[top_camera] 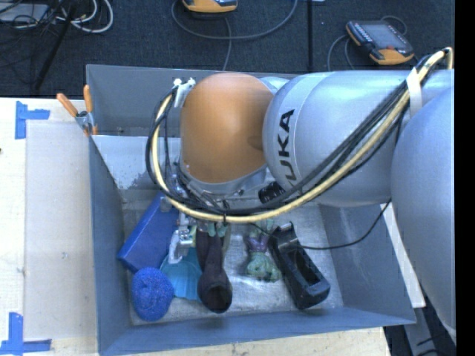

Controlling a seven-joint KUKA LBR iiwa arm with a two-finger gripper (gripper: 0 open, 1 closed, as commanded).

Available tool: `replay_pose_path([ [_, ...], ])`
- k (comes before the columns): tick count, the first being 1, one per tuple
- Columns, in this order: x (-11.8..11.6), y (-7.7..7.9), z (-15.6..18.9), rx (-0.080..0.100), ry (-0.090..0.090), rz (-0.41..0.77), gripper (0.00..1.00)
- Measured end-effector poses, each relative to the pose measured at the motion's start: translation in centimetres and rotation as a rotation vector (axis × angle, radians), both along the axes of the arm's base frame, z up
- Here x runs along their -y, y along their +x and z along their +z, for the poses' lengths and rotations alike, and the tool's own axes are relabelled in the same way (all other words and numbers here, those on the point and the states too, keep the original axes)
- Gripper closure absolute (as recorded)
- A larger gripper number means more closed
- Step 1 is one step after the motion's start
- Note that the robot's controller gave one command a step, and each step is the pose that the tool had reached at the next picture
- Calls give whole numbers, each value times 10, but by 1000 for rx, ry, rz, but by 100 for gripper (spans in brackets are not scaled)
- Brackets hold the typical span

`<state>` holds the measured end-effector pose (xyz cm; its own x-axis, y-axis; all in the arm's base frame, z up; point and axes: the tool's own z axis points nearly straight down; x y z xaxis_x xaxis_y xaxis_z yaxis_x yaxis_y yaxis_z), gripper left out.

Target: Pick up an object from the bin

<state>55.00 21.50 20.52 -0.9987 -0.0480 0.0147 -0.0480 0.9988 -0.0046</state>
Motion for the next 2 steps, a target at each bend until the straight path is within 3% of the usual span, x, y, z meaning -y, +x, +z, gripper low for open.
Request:
replay_pose_path([
  [1, 3, 6, 3, 24, 8, -27, 0],
  [2, 22, 30, -44, 17, 8, 271, 0],
])
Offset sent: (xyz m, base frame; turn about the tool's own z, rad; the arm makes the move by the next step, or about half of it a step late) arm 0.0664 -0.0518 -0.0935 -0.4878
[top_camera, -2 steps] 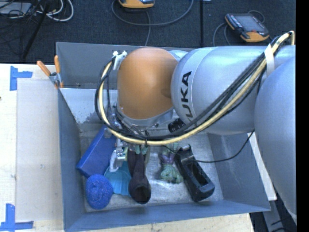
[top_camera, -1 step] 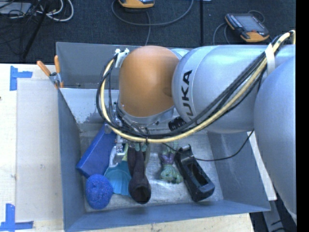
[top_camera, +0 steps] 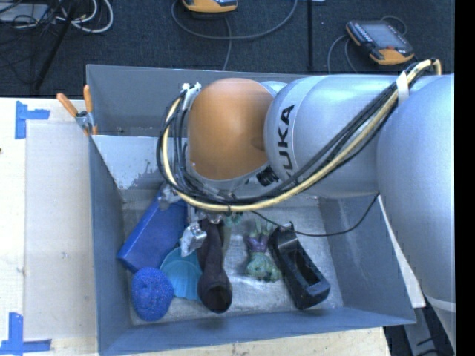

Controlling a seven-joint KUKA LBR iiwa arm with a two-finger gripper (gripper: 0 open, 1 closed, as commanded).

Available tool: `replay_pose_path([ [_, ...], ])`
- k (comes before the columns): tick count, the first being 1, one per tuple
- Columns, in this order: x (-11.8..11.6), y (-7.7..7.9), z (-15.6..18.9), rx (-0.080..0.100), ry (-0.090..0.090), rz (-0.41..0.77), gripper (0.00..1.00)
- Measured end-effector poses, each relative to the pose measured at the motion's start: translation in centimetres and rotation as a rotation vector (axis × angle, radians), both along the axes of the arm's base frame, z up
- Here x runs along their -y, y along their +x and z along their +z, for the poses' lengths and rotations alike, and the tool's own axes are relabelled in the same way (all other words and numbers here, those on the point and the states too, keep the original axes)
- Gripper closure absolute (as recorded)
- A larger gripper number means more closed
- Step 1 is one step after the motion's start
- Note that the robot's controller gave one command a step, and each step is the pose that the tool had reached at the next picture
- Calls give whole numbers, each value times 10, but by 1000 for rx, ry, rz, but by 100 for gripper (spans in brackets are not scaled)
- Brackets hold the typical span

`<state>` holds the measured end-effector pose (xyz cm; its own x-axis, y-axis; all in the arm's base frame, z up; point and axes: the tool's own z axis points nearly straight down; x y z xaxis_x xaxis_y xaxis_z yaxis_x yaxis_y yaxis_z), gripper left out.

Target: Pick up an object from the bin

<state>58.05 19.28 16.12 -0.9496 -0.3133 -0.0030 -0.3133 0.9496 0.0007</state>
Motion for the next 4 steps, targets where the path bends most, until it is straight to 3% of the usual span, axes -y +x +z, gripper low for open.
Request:
replay_pose_path([
  [1, 13, 2, -32, -2, -3, 252, 0],
  [2, 54, -8, -37, -5, 0, 198, 0],
  [3, 78, 3, -64, -3, 0, 455, 100],
  [4, 78, 3, -64, -2, 0, 454, 100],
])
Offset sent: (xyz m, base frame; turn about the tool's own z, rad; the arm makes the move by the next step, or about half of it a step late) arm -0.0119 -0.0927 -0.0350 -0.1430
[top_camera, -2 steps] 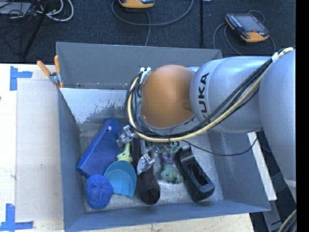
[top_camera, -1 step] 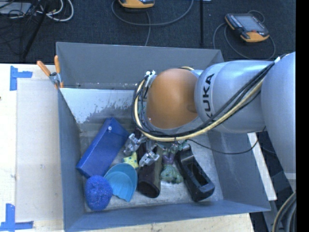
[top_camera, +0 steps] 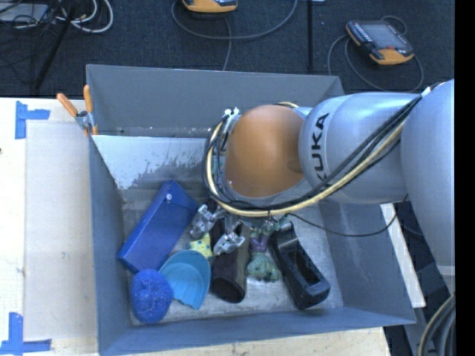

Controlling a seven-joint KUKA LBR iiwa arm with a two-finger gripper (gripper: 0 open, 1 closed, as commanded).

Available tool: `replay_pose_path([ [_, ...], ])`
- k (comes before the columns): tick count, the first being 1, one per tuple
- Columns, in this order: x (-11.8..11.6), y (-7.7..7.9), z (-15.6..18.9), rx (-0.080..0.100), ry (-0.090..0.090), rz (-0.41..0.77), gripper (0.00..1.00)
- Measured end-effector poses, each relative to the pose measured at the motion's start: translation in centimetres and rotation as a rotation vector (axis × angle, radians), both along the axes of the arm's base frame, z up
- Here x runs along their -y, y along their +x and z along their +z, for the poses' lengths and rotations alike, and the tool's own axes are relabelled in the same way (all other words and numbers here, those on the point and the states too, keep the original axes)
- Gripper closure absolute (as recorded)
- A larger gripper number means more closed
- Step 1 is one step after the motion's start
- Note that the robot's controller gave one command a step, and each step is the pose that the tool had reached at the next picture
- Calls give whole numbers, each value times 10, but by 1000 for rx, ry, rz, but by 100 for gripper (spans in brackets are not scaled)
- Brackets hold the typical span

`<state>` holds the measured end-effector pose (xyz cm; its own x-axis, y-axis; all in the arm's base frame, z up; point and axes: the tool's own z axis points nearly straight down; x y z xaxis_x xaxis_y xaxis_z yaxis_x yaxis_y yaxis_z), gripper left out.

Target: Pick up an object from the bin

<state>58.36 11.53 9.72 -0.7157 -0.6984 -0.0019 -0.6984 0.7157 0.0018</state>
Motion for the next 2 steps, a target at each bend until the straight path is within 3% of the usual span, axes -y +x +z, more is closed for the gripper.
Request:
replay_pose_path([
  [1, -5, 11, 53, -6, -3, 23, 100],
  [2, 0, 2, 101, 0, -2, 10, 100],
])
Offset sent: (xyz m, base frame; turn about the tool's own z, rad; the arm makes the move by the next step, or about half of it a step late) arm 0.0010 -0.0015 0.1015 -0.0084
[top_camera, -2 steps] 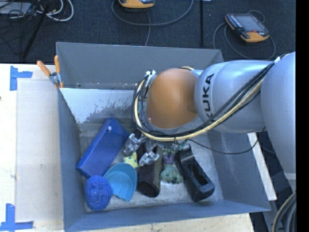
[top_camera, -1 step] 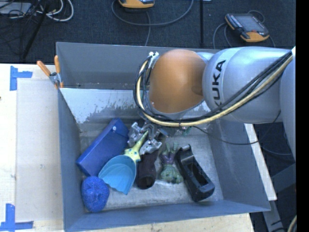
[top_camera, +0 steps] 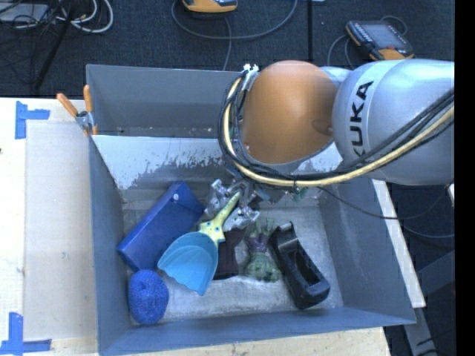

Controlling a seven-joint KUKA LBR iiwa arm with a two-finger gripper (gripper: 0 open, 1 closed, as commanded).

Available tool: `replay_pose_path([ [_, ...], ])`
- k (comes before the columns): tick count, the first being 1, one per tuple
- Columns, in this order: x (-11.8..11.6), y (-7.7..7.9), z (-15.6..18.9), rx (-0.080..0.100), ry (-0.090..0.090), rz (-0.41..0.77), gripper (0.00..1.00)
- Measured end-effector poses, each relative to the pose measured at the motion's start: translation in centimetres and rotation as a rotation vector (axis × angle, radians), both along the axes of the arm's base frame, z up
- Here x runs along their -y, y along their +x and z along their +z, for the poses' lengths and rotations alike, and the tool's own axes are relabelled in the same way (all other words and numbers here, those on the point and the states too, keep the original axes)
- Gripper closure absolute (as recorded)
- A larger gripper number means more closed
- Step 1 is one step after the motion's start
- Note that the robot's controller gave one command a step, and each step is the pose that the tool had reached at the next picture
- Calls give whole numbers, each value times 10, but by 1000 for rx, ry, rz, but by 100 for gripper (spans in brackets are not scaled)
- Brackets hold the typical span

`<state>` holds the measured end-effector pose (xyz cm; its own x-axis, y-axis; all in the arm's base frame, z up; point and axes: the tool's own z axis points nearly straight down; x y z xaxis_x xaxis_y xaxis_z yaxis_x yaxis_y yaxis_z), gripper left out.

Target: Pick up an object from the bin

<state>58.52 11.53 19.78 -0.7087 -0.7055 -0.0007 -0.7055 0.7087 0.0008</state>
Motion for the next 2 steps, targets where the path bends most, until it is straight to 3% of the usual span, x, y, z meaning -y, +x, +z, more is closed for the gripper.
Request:
replay_pose_path([
  [1, -4, 5, -1, 1, 1, 4, 100],
  [2, 5, 12, 48, -6, 0, 85, 100],
])
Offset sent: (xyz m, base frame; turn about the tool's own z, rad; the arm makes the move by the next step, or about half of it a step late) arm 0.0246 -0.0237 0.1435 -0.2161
